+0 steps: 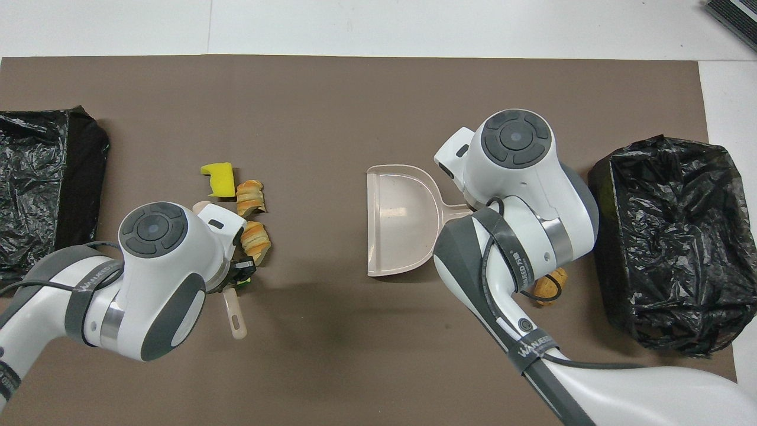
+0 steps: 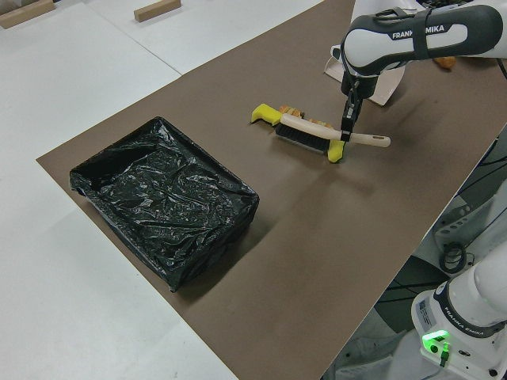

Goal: Sweep and dump trash in bin

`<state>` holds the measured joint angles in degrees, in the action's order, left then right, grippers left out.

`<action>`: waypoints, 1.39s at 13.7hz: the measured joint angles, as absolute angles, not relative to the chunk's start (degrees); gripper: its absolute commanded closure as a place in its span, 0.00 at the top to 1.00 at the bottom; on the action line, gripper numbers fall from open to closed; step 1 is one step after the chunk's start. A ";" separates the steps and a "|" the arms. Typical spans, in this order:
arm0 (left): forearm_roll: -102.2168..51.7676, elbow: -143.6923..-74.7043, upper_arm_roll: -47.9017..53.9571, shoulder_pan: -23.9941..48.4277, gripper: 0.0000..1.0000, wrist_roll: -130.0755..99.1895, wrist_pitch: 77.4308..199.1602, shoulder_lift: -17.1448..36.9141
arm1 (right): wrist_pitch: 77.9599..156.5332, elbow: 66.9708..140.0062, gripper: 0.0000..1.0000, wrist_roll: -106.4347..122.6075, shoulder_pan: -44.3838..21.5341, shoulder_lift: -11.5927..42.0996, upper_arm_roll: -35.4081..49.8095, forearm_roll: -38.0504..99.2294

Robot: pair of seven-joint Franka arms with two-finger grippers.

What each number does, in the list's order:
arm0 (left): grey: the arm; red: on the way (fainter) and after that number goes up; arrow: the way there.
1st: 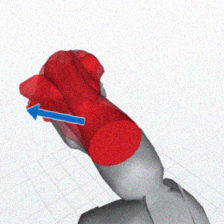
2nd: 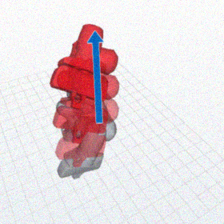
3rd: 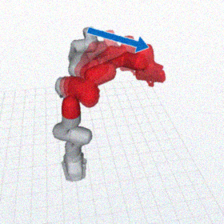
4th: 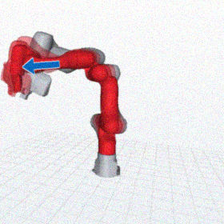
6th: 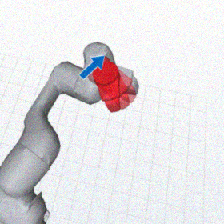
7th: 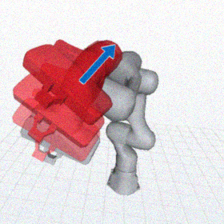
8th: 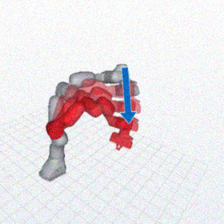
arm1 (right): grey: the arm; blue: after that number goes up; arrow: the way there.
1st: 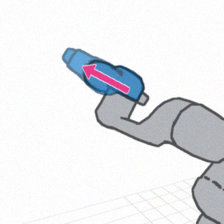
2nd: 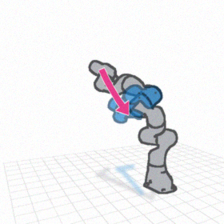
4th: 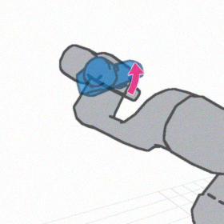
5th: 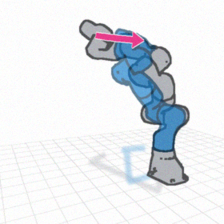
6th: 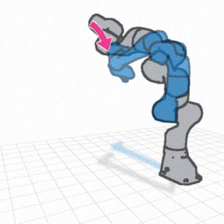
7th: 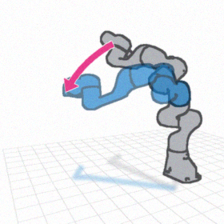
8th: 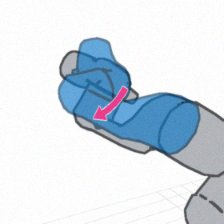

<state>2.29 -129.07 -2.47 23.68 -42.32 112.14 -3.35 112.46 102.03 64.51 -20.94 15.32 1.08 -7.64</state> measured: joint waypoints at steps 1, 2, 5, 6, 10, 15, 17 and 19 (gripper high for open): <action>2.29 -129.24 -2.51 23.68 0.00 -45.01 111.02 -4.04 | 113.69 103.82 0.00 64.51 -20.95 14.58 1.11 -7.64; 2.28 -129.59 -2.47 23.68 0.00 -47.78 110.34 -4.52 | 114.08 104.99 0.00 64.51 -20.89 14.05 1.10 -7.60; 2.26 -132.98 -2.23 23.77 0.00 -54.27 110.02 -6.32 | 114.41 106.36 0.00 64.51 -20.74 13.35 1.09 -7.47; 2.04 -134.42 -2.10 23.77 0.00 -55.61 110.02 -7.15 | 114.46 106.41 0.00 64.51 -20.78 13.27 1.09 -7.48; -2.05 -138.96 -1.70 26.71 0.00 -63.58 111.29 -8.85 | 114.47 106.41 0.00 64.51 -21.64 13.12 1.23 -7.62; -5.85 -138.84 -1.59 28.98 0.00 -66.61 124.12 -5.15 | 114.47 106.49 0.00 64.51 -21.69 13.11 1.26 -7.62; -5.86 -136.06 -1.77 28.98 0.00 -64.54 126.57 -2.64 | 114.47 106.50 0.00 64.51 -21.69 13.10 1.26 -7.62; -5.87 -134.25 -1.79 28.98 0.00 -59.36 127.57 -1.06 | 114.47 106.51 0.00 64.51 -21.69 13.10 1.26 -7.62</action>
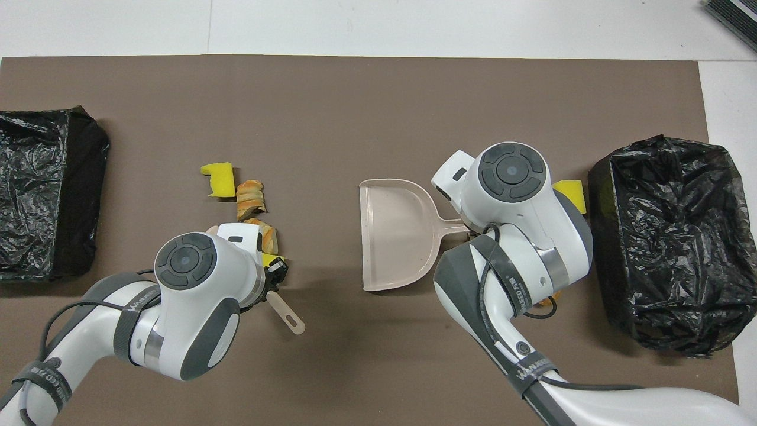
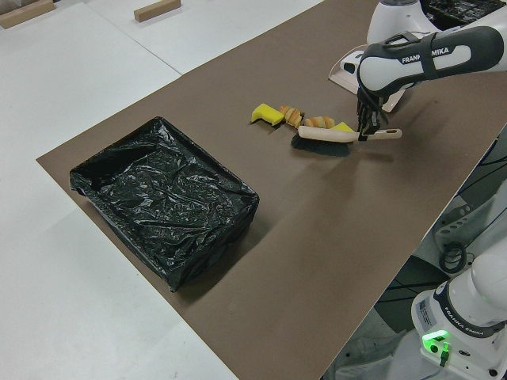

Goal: Sweep and dump trash in bin

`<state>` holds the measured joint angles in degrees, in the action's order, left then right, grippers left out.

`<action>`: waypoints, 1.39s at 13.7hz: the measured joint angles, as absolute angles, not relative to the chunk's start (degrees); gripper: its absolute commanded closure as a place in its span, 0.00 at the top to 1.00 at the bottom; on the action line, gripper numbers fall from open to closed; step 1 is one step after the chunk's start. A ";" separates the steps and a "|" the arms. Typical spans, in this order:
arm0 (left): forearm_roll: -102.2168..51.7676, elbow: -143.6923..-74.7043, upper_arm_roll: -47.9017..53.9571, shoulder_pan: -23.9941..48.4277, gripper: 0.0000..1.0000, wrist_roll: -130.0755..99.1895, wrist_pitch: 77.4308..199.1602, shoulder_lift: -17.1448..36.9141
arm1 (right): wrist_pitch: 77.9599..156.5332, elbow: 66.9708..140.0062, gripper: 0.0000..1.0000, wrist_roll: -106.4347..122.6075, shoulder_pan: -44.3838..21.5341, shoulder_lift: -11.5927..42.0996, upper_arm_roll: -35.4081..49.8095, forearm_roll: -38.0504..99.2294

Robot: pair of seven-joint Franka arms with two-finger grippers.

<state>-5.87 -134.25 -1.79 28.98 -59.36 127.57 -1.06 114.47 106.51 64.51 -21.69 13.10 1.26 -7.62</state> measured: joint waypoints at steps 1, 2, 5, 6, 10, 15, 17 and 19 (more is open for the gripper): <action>-5.87 -133.93 -1.76 28.98 0.00 -56.58 127.88 -0.71 | 114.47 106.52 0.00 64.51 -21.69 13.10 1.26 -7.62; -5.87 -133.85 -1.71 29.00 0.00 -53.71 128.21 -0.63 | 114.47 106.53 0.00 64.51 -21.69 13.10 1.26 -7.62; -5.88 -133.82 -1.61 29.63 0.00 -42.45 128.77 -0.62 | 114.47 106.54 0.00 64.51 -21.69 13.10 1.26 -7.62; -5.88 -133.80 -1.53 30.12 0.00 -39.29 128.79 -0.62 | 114.50 106.54 0.00 64.50 -21.69 13.09 1.26 -7.62; -5.88 -133.65 -1.46 35.09 0.00 -33.48 129.27 -0.62 | 114.50 106.63 0.00 61.68 -23.70 13.04 1.30 -7.62; -6.27 -133.21 -0.64 43.51 0.00 -32.85 130.28 -0.66 | 114.50 106.90 0.00 59.24 -24.99 13.04 1.15 -7.76; -7.05 -132.21 -0.43 46.96 0.00 -32.85 130.53 -0.66 | 114.50 107.06 0.00 59.24 -24.89 13.04 1.11 -7.76; -7.21 -129.59 -0.40 49.03 0.00 -32.92 129.88 -0.66 | 114.49 107.14 0.00 59.31 -24.49 13.04 1.10 -7.76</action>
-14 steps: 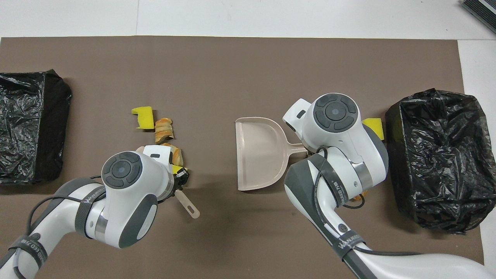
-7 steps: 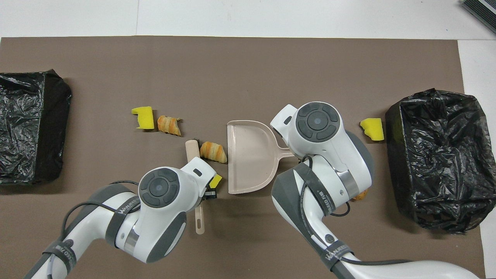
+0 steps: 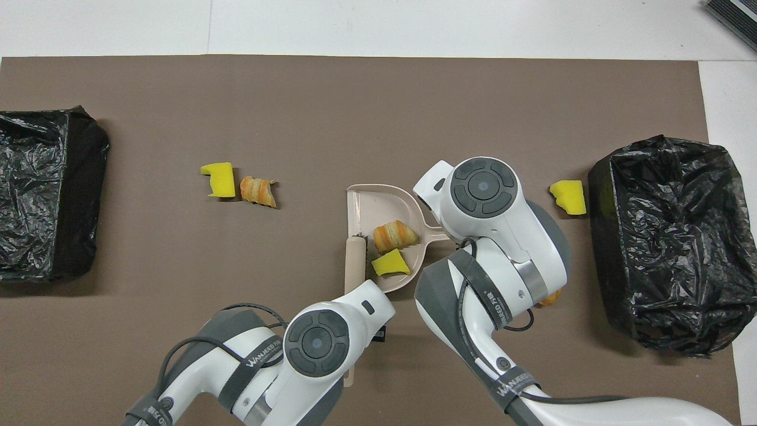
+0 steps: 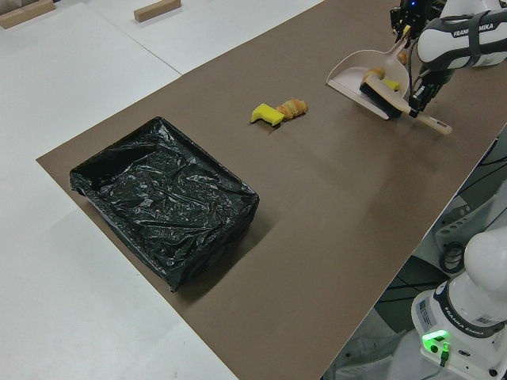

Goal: Sweep and dump trash in bin

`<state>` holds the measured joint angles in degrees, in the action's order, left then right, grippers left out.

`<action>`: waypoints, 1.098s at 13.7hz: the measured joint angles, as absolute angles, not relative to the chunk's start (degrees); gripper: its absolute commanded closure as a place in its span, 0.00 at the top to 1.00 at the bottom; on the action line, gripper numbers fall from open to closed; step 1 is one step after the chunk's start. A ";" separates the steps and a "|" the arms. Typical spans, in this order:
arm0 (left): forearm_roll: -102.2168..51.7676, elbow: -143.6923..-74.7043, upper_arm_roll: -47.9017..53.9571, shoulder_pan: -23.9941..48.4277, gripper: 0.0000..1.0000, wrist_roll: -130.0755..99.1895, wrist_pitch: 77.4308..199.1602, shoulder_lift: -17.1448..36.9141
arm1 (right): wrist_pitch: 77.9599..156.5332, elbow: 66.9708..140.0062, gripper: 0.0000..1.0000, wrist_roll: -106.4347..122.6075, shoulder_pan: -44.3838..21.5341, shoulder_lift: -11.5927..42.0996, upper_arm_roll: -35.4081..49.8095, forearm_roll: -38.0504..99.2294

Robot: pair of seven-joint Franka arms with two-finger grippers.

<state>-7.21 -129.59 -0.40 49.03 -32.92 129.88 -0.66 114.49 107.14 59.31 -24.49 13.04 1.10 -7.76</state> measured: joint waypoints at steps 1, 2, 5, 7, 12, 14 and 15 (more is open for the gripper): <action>-7.23 -127.83 -0.41 49.25 0.00 -32.91 127.85 -0.69 | 114.49 107.21 0.00 59.79 -24.02 13.04 1.09 -7.76; -7.24 -126.02 -0.74 49.23 0.00 -32.86 124.75 -0.77 | 114.49 107.27 0.00 60.61 -23.48 13.04 1.08 -7.77; -7.24 -121.10 -2.27 46.69 0.00 -31.69 115.23 -1.73 | 114.49 107.32 0.00 62.99 -21.29 13.04 1.05 -7.77; -7.20 -120.60 -2.69 42.06 0.00 -28.12 113.33 -1.93 | 114.49 107.32 0.00 63.07 -21.15 13.03 1.08 -7.76; -2.33 -117.88 -3.16 26.10 0.00 -8.44 113.22 1.09 | 114.49 107.32 0.00 63.07 -21.16 13.01 1.08 -7.76; -1.07 -114.35 -3.15 21.21 0.00 -3.84 113.21 3.49 | 114.49 107.32 0.00 63.07 -21.16 13.01 1.08 -7.76; -0.02 -112.42 -3.15 18.60 0.00 -0.94 113.20 5.00 | 114.49 107.32 0.00 63.07 -21.16 13.01 1.08 -7.76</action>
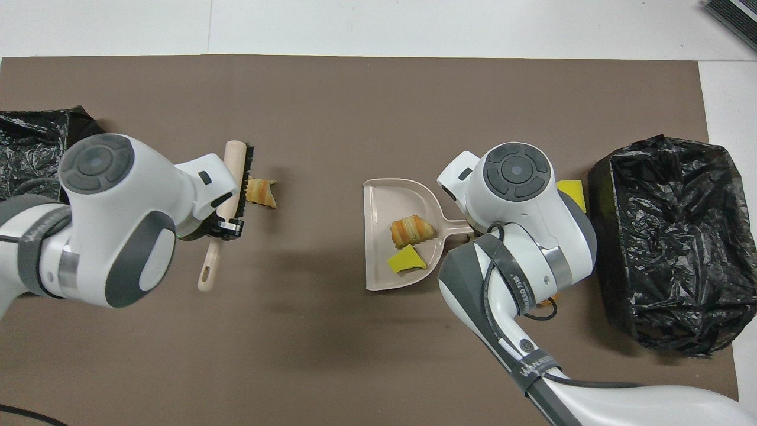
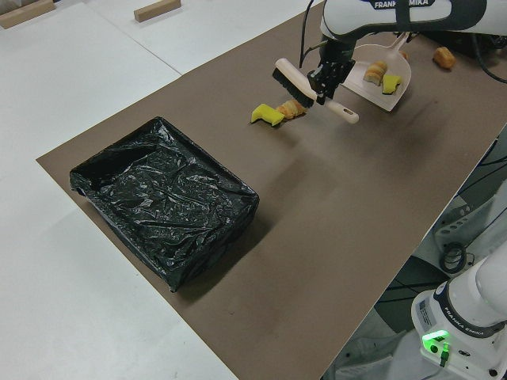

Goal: Sweep and dump trash in bin

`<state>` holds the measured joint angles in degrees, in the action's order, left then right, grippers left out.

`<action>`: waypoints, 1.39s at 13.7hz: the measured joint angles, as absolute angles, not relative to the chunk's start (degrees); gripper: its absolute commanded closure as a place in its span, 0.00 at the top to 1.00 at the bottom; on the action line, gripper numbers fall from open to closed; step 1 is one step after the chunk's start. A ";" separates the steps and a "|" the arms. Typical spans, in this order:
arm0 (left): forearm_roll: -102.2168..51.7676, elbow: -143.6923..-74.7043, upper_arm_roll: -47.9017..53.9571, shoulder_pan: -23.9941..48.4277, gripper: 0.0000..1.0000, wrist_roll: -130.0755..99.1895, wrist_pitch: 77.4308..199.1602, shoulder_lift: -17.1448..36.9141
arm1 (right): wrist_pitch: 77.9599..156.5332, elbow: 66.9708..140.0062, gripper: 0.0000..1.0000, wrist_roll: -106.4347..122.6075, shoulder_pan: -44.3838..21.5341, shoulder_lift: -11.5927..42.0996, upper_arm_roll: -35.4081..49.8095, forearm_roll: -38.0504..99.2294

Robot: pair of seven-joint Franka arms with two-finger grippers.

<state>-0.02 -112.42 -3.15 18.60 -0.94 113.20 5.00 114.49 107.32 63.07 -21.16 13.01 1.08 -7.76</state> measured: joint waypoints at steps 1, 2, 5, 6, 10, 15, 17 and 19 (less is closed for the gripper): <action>1.81 -110.82 -3.16 16.11 0.00 1.85 113.17 6.52 | 114.49 107.32 0.00 63.07 -21.16 13.01 1.08 -7.76; 3.44 -109.73 -3.16 14.01 0.00 4.06 113.16 7.84 | 114.49 107.32 0.00 63.07 -21.16 13.01 1.08 -7.76; 7.79 -108.27 -3.13 9.34 0.00 7.60 113.16 10.47 | 114.49 107.33 0.00 63.07 -21.16 13.01 1.08 -7.76; 8.83 -107.54 -3.12 8.52 0.00 8.00 113.16 11.62 | 114.49 107.33 0.00 63.07 -21.16 13.01 1.08 -7.76; 9.62 -105.53 -2.73 8.18 0.00 8.06 113.10 15.31 | 114.49 107.33 0.00 63.07 -21.21 12.98 1.09 -7.76; 9.59 -105.89 -1.17 10.72 0.00 8.06 112.76 16.39 | 114.49 107.33 0.00 63.05 -21.34 12.90 1.12 -7.76; 8.87 -107.32 -0.95 13.01 0.00 7.95 112.53 16.27 | 114.49 107.34 0.00 62.84 -21.35 12.89 1.12 -7.76; 5.85 -109.12 -0.87 15.94 0.00 6.87 112.54 15.38 | 114.49 107.36 0.00 62.80 -21.35 12.88 1.12 -7.76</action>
